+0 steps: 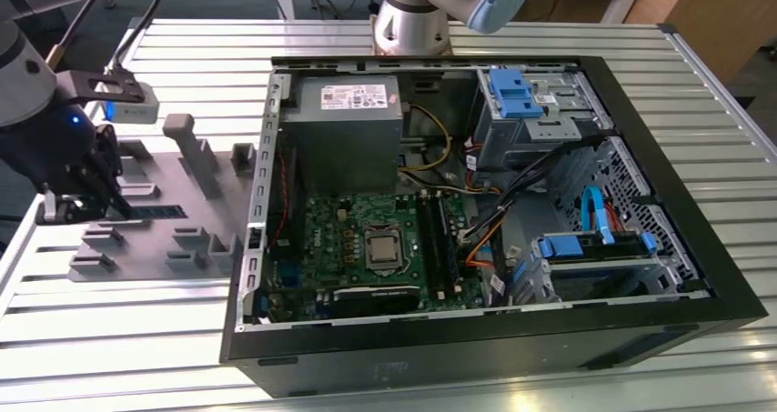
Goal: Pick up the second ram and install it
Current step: 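Pick up the second ram and move it above second insertion slot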
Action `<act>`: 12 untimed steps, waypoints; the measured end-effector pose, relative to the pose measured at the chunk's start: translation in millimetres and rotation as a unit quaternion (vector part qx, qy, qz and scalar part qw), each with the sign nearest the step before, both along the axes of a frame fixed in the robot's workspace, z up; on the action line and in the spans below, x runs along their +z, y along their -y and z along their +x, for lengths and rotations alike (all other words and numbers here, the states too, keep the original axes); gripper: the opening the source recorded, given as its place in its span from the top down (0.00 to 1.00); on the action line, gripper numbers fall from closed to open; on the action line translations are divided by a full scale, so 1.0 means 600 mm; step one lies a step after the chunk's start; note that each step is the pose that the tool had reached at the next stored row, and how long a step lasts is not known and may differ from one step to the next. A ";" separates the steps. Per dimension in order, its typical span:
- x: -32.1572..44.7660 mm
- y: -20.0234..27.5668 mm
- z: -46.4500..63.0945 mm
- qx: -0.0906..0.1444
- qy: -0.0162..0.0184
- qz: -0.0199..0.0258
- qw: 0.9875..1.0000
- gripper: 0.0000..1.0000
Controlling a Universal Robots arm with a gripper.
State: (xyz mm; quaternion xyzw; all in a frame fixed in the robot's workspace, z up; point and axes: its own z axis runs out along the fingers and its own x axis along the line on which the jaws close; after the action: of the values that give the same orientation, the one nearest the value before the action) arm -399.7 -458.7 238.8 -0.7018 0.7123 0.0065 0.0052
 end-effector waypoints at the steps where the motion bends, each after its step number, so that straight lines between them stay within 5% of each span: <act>1: 0.000 0.0000 0.000 0.000 0.000 0.000 1.000 0.86; 12: 0.007 0.0000 0.000 0.000 0.000 0.000 1.000 0.86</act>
State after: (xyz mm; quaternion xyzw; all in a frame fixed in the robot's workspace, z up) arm -399.7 -458.7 242.8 -0.7018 0.7123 0.0065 0.0053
